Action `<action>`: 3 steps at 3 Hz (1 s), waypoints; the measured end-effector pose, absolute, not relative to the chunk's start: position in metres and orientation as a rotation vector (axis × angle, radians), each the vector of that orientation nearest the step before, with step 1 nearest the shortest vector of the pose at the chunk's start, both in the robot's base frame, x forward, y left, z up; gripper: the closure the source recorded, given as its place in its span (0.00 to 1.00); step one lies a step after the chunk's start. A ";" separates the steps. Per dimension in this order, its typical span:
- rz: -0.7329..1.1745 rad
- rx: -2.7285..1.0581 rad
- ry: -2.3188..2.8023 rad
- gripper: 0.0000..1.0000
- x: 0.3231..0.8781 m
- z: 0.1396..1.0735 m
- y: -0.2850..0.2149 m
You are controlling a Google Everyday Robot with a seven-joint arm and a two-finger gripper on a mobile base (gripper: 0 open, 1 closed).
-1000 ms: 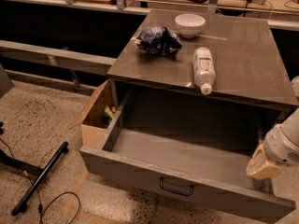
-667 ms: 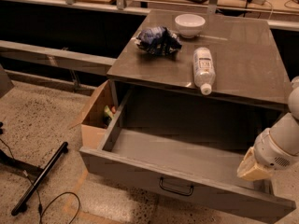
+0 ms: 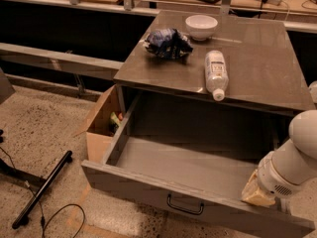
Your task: Open top drawer
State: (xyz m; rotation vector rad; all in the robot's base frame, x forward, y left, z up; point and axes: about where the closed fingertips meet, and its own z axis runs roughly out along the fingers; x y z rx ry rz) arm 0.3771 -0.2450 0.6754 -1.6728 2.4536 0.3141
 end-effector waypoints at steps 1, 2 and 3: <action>0.314 -1.673 2.454 1.00 0.377 0.676 -0.245; 0.365 -1.654 2.562 1.00 0.340 0.679 -0.247; 0.369 -1.653 2.570 1.00 0.338 0.679 -0.247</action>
Offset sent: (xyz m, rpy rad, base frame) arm -0.1168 -0.0059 0.0131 -0.0758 0.2886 -0.1226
